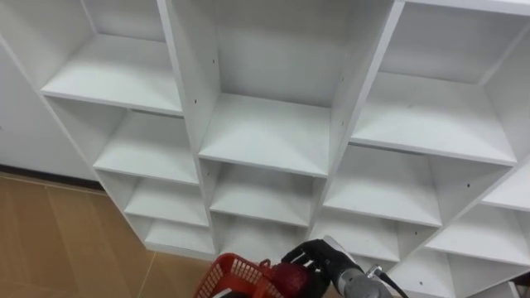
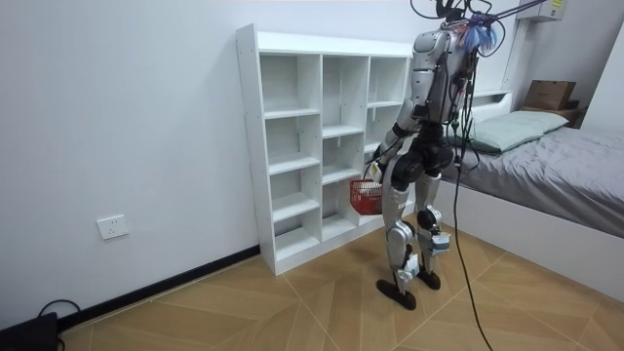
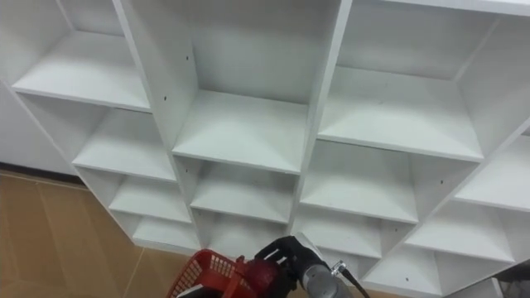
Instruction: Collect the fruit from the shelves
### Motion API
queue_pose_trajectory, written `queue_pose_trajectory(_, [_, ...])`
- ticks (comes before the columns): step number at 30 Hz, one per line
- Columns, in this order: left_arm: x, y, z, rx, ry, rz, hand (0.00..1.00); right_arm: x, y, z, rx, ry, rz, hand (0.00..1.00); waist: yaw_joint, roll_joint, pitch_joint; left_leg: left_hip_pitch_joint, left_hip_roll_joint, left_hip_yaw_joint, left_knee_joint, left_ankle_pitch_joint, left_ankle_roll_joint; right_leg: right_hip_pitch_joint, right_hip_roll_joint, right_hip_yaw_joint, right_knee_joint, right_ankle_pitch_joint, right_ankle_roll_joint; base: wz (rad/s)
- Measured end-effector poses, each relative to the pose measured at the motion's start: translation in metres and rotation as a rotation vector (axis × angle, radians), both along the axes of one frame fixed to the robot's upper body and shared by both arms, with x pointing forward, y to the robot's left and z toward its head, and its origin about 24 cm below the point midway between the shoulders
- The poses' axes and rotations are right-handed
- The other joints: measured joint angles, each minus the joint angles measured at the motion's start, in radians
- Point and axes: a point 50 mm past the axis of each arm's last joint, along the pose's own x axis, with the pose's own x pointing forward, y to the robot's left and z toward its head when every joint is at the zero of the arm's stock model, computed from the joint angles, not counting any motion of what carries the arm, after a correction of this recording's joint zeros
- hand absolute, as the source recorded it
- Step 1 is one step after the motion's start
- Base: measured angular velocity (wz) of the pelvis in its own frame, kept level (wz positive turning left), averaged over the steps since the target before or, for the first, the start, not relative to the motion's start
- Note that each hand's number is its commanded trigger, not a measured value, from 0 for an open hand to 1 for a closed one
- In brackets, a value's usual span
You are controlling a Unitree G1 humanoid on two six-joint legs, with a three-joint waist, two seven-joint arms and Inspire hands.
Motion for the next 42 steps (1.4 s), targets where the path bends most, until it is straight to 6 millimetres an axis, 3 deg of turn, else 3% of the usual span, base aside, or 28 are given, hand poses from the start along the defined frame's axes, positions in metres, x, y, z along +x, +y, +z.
queue_pose_trajectory(1, [0.0000, 0.0000, 0.0000, 0.000, 0.000, 0.000, 1.00, 0.0000, 0.0000, 0.0000, 0.000, 0.000, 0.000, 1.00, 0.000, 0.000, 0.0001, 0.000, 0.000, 0.000, 0.000, 0.000, 0.000, 0.000, 0.000, 0.000, 0.000, 0.000, 0.000, 0.00])
queue_pose_trajectory(2, [-0.0001, 0.0000, 0.0000, 0.000, 0.000, 0.000, 1.00, 0.0000, 0.0001, 0.0000, 0.000, 0.000, 0.001, 0.64, 0.001, -0.001, 0.0008, -0.001, 0.000, 0.000, 0.000, 0.000, 0.000, 0.000, 0.000, -0.001, 0.000, 0.000, 0.000, 0.00])
queue_pose_trajectory(3, [0.0000, 0.0000, 0.0000, 0.000, 0.000, 0.000, 1.00, -0.0001, 0.0001, -0.0001, -0.001, 0.001, 0.001, 0.35, 0.001, -0.001, 0.0019, -0.001, 0.000, 0.000, 0.000, 0.000, 0.000, 0.000, 0.000, -0.001, 0.000, 0.000, 0.000, 0.00])
queue_pose_trajectory(4, [0.0001, 0.0000, 0.0000, 0.000, 0.000, 0.000, 1.00, -0.0002, 0.0000, -0.0002, -0.001, 0.001, 0.001, 0.14, 0.001, -0.002, 0.0024, -0.001, 0.000, 0.000, 0.000, 0.000, 0.000, 0.000, 0.000, -0.001, -0.001, 0.000, 0.000, 0.00])
queue_pose_trajectory(5, [0.0001, 0.0000, 0.0000, 0.000, 0.000, 0.000, 1.00, -0.0004, 0.0000, -0.0004, -0.001, 0.002, 0.001, 0.00, 0.001, -0.002, 0.0029, -0.002, 0.000, 0.000, 0.000, 0.000, 0.000, -0.001, 0.000, -0.001, -0.001, 0.000, 0.000, 0.00])
queue_pose_trajectory(10, [0.0007, 0.0000, 0.0002, 0.001, -0.002, 0.000, 1.00, -0.0005, 0.0003, -0.0004, 0.000, 0.003, 0.001, 0.05, 0.001, -0.006, 0.0046, -0.004, 0.000, 0.000, 0.001, 0.000, 0.000, -0.002, 0.000, -0.002, -0.004, 0.000, 0.000, 0.00])
queue_pose_trajectory(13, [0.0008, 0.0003, 0.0002, 0.001, -0.002, 0.001, 1.00, -0.0005, 0.0004, -0.0004, 0.000, 0.003, 0.000, 0.00, 0.001, -0.009, 0.0048, -0.005, 0.000, 0.000, 0.000, 0.000, 0.000, -0.002, 0.000, -0.003, -0.009, 0.000, 0.000, 0.00])
queue_pose_trajectory(42, [0.0017, 0.0000, 0.0003, 0.003, -0.002, -0.001, 1.00, 0.0028, 0.0008, 0.0012, 0.011, -0.009, -0.033, 0.00, 0.000, -0.012, 0.0091, -0.004, 0.000, -0.013, -0.006, 0.000, 0.000, 0.007, 0.000, -0.019, -0.011, 0.000, 0.000, 0.00])
